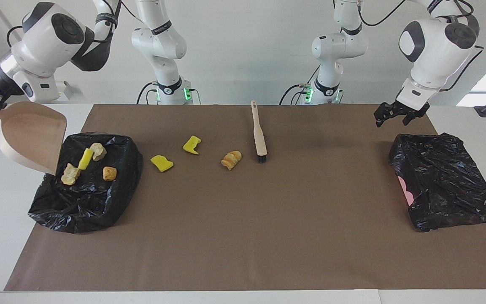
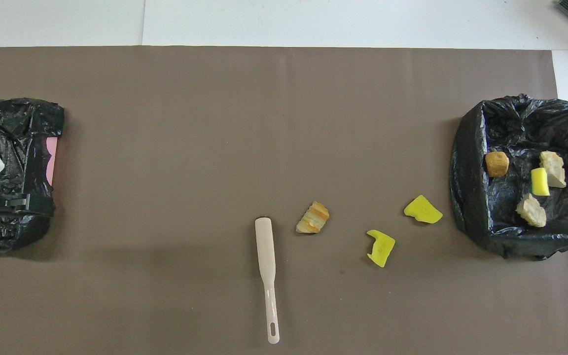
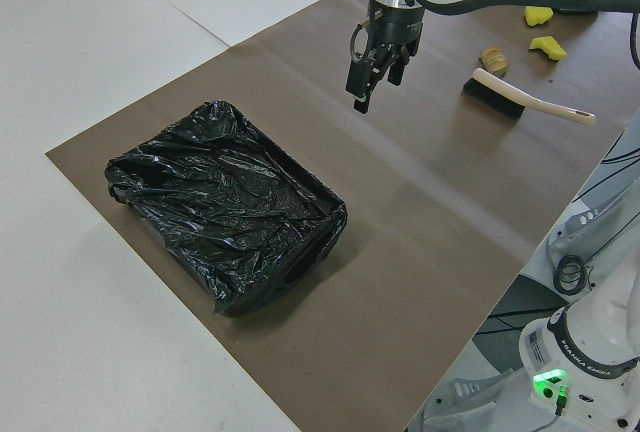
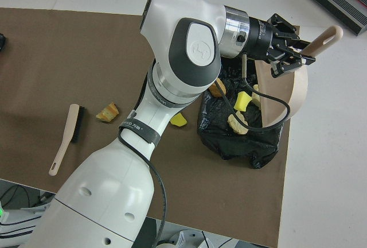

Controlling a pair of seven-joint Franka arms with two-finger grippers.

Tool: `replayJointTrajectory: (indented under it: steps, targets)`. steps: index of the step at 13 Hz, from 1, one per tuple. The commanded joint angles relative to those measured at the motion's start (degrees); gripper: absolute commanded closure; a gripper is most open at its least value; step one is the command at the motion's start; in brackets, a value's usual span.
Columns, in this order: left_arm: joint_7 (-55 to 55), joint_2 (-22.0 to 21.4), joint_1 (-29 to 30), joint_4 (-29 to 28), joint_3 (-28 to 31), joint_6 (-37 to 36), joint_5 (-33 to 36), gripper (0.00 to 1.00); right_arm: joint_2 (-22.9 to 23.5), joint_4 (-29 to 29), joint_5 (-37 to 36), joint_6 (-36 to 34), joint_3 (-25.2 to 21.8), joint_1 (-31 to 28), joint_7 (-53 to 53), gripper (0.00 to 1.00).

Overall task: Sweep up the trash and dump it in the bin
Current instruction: 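Tip the dustpan into the bin while the left gripper sets the brush down, then bring the empty dustpan back to the table center with the right gripper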

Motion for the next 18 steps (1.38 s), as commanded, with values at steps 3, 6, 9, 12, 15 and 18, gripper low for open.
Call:
replayJointTrajectory:
  steps: [3,6,9,12,15,18]
  targets:
    - [0.1,3.29,-0.71,14.81,-1.58,-10.25,1.01,0.0,-0.6,-0.53,5.48,-1.17,0.4,-0.76,-0.03,1.0]
    - [0.1,2.59,-0.63,20.1,-4.47,-14.4,1.27,0.0,-0.51,-0.53,14.7,-3.36,0.4,-0.41,-0.29,1.0]
    - [0.01,2.5,-0.71,21.96,-5.44,-14.31,0.49,0.0,-0.42,-0.61,27.78,-5.04,0.4,-0.32,0.32,1.0]
    - [-0.69,1.97,-0.37,21.08,-5.98,-15.28,-0.04,0.0,-0.77,-1.58,37.29,-7.31,0.58,0.64,2.59,1.0]
    - [-2.35,1.53,0.25,19.68,-5.89,-14.67,-2.15,0.0,-0.86,-3.59,41.51,-10.49,0.58,3.88,18.37,1.0]
    - [-3.15,1.62,0.34,19.41,-5.54,-14.31,-2.15,0.0,-1.13,-3.96,43.82,-13.82,0.58,8.27,36.4,1.0]
